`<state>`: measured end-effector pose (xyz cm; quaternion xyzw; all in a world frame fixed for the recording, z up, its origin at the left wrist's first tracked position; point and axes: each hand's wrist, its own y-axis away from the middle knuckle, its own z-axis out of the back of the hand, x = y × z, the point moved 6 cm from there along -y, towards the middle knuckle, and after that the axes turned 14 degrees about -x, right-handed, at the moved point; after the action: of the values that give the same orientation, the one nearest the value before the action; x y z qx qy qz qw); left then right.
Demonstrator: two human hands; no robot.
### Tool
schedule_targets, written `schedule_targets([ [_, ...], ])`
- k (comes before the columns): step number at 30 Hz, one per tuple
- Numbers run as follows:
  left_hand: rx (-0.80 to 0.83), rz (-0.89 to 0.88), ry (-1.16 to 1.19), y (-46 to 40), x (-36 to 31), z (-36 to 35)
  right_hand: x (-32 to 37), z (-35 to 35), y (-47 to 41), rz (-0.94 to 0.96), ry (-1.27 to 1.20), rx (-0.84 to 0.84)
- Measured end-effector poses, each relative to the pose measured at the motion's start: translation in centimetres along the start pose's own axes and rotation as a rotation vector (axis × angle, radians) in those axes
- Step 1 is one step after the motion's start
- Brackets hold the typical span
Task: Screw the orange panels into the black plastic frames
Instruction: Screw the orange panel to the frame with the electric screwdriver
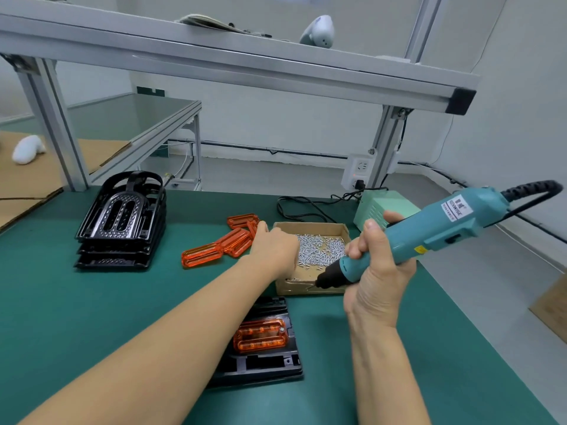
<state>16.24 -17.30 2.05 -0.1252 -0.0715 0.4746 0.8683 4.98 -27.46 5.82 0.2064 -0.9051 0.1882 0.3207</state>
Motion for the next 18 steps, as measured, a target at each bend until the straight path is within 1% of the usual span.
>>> schedule_targets([
  [5,-0.005,-0.056,-0.076,-0.6,-0.6,-0.3,0.0,-0.1,0.1,-0.005,0.0,0.013],
  [8,0.027,-0.077,-0.065,-0.4,-0.5,-0.8,0.0,-0.1,0.1,-0.01,0.001,0.015],
  [10,0.022,-0.071,-0.004,-0.1,-0.4,-0.4,0.1,-0.1,0.2,-0.014,0.0,0.016],
  [12,-0.052,-0.004,0.214,0.4,-0.1,1.0,0.1,-0.1,0.3,-0.026,-0.008,0.015],
  [14,-0.154,0.134,0.55,1.9,1.0,2.8,0.3,-0.1,0.2,-0.047,-0.031,0.007],
  [16,-0.234,0.247,0.835,4.7,2.4,4.2,0.5,-0.3,0.3,-0.087,-0.083,0.002],
  [18,-0.27,0.321,1.071,8.1,3.6,4.4,0.6,-0.7,0.6,-0.147,-0.155,0.017],
])
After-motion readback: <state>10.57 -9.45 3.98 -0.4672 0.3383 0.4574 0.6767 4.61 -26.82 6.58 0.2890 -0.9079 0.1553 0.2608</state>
